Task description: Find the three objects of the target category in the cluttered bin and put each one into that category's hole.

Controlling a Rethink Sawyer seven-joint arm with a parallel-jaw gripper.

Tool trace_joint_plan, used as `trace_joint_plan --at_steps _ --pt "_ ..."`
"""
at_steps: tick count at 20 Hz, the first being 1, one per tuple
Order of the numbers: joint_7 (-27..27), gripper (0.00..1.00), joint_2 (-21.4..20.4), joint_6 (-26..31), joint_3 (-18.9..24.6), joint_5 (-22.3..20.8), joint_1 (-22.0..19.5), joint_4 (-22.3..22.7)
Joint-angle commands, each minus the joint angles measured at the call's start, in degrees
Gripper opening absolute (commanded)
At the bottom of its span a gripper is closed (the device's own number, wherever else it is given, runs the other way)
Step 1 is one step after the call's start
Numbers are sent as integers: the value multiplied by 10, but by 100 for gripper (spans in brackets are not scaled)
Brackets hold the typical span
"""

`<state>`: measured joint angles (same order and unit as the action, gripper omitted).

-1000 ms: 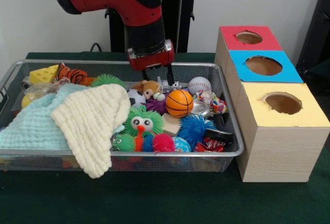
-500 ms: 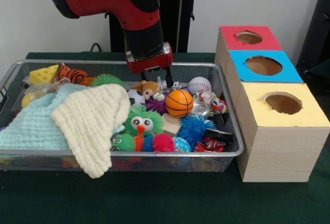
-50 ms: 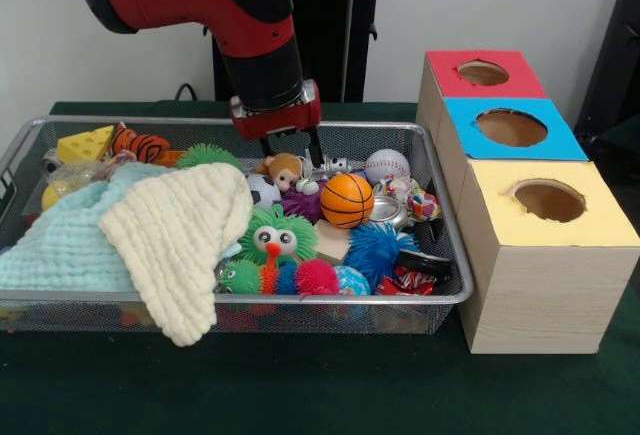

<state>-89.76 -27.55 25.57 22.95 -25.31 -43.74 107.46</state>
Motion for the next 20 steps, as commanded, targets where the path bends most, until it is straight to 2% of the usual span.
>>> trace_joint_plan --at_steps 1,5,11,16,17,20 --pt "89 100 2 68 44 -26 -26 -96" --pt "70 100 6 40 48 -35 -31 -92" --pt "16 100 -1 -25 35 -49 -20 -53" --pt "7 100 -6 -43 38 -58 -22 -40" --pt "1 0 -8 -48 36 -62 -21 -37" --pt "-5 0 -9 -64 37 -68 -22 -33"
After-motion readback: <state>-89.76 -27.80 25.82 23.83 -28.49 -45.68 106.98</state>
